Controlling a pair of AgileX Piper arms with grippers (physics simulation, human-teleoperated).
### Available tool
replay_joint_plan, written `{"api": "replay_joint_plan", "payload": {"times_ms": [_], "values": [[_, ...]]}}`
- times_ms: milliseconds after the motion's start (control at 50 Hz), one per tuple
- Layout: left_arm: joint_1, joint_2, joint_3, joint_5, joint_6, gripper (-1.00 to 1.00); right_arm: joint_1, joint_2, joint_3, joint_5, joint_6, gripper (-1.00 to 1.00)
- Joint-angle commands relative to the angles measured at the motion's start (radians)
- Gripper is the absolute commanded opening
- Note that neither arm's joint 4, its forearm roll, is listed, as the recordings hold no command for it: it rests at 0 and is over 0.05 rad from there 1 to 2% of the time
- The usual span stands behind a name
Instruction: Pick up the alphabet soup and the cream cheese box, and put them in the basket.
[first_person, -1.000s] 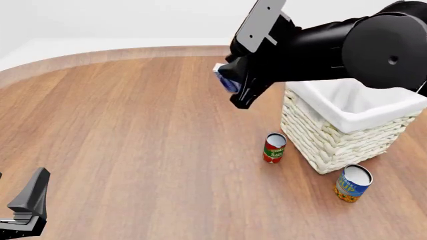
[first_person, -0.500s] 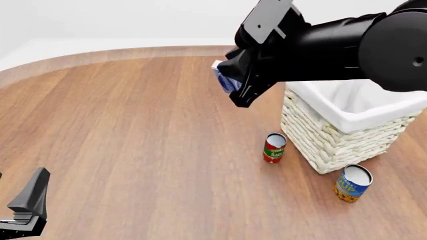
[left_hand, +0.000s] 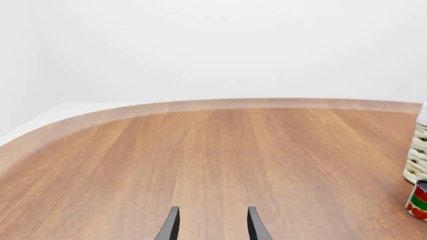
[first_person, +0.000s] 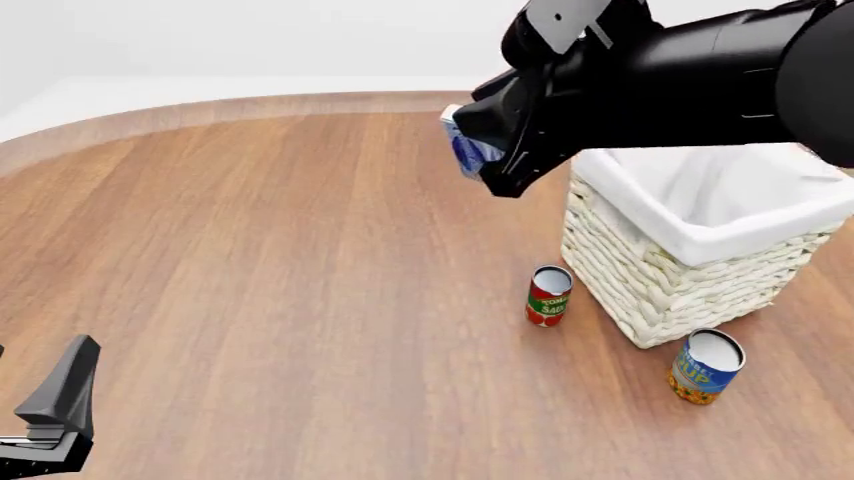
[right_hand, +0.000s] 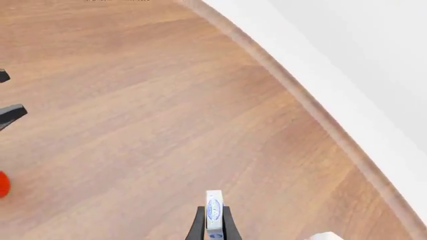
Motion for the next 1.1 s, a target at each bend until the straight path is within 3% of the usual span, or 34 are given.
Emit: {"api": "replay_joint_plan", "payload": {"times_ms": [20,200,220,400,1100], "values": [[0.0,0.0,0.0,0.0,0.0,1.0,-0.01,-0.033,-0.017,0.035,0.045,-1.0],[0.0,0.0,0.0,0.0,0.0,1.0,0.003,-0.056,-0.047,0.084,0.081,-1.0],[0.0,0.0,0.0,0.0,0.0,1.0,0.003,-0.05,-0.1,0.131,0.079,-1.0],[0.0,0.0,0.0,0.0,0.0,1.0,0.001,-0.067,-0.127,0.157,0.091,-1.0],[0.0,0.0,0.0,0.0,0.0,1.0,-0.103,-0.125,-0.226,0.333,0.112,-1.0]]}}
